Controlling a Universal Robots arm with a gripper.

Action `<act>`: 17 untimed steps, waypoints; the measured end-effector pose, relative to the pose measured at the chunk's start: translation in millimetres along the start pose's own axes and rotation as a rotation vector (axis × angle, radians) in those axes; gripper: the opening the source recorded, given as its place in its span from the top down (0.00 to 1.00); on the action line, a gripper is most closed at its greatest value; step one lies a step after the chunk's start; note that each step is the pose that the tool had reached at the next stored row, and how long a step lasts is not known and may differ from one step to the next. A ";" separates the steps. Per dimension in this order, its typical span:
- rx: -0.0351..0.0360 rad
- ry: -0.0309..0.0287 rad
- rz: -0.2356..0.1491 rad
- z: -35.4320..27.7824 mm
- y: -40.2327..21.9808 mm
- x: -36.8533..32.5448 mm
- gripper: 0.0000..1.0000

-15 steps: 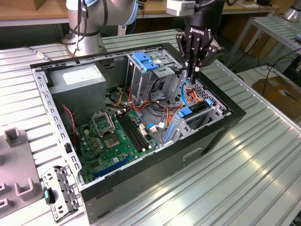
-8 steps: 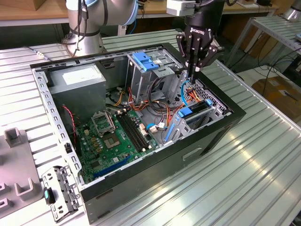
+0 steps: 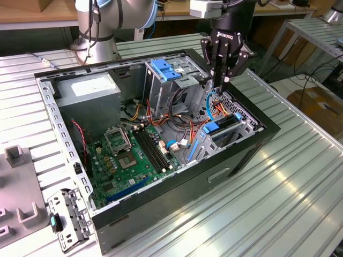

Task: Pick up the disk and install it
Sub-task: 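Insert the second disk wire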

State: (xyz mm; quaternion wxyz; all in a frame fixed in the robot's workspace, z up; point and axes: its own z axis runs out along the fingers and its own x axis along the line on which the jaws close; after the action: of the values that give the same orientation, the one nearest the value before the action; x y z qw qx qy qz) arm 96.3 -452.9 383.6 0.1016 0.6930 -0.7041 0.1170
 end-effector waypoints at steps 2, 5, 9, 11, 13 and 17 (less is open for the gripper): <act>0.0001 0.0017 0.000 1.5 -0.9 -1.7 0.69; 0.0000 0.0020 0.000 5.4 -1.2 -4.7 0.69; 0.0003 0.0093 0.000 12.0 -1.1 -6.9 0.69; 0.0004 0.0164 -0.001 13.1 -1.1 -7.3 0.69; 0.0005 0.0222 -0.001 14.3 -1.0 -7.6 0.83; 0.0008 0.0230 -0.001 15.0 -1.0 -7.3 0.84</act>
State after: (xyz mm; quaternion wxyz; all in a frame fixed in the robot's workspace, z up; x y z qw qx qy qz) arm 97.7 -450.5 367.0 0.1095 0.6921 -0.7024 0.1251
